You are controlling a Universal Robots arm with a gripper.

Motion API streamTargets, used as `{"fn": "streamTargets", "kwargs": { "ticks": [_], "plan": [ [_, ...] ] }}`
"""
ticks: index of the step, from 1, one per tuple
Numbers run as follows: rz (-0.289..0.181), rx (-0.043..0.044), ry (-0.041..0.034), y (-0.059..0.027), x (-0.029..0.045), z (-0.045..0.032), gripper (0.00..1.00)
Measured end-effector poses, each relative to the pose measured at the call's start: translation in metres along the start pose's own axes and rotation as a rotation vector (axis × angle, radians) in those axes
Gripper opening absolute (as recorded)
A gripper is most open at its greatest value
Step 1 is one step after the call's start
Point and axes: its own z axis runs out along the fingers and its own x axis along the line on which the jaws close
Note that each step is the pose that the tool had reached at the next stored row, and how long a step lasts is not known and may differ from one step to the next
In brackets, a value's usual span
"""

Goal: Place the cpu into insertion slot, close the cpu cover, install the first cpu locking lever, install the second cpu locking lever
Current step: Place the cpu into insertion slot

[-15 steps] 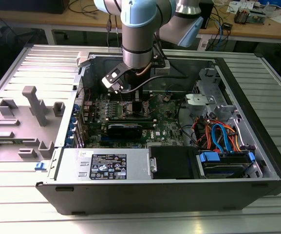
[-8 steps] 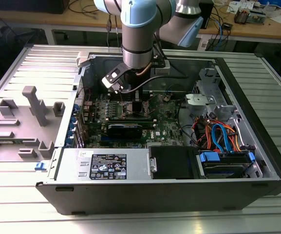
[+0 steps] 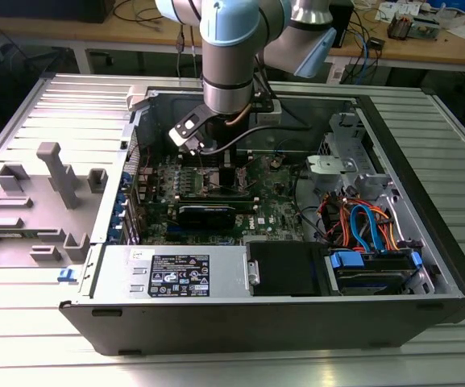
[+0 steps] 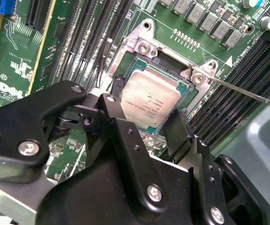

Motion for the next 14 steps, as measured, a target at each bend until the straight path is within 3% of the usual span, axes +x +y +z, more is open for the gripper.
{"fn": "streamTargets", "kwargs": {
  "ticks": [14],
  "plan": [
    [0.0, 0.0, -0.0012, 0.0, 0.0023, 0.0004, 0.62]
  ]
}}
